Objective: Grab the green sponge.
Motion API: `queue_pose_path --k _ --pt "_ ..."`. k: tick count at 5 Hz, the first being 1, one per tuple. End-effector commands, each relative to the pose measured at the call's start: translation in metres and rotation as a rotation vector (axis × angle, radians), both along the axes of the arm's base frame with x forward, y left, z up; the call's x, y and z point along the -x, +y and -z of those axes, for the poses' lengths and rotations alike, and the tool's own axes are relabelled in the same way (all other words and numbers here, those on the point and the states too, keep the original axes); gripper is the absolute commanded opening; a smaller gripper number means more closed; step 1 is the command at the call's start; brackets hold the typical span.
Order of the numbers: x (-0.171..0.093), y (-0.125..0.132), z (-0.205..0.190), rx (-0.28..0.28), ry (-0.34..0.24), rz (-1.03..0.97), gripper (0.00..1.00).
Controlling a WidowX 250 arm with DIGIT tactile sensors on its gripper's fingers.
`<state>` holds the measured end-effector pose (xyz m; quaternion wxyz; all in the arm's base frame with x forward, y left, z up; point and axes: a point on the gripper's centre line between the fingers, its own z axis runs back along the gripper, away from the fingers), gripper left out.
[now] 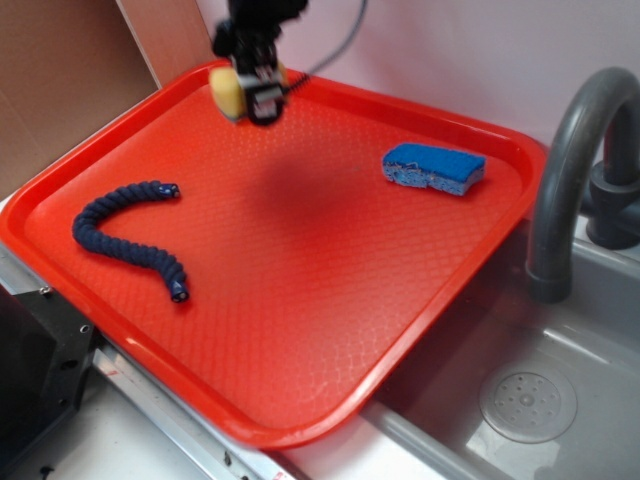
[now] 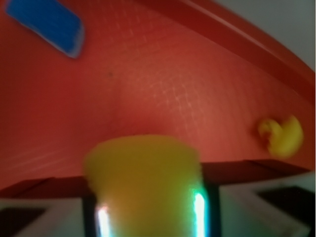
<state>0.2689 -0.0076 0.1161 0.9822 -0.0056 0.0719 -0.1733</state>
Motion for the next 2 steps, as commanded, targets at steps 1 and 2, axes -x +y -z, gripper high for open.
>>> queue_pose_path --k 1,2 --pt "0.0471 0.0042 -0.0864 0.093 -0.219 -0.213 0.0" --pt "0.0501 0.0086 -0.0795 0.077 -0.26 -0.146 0.0"
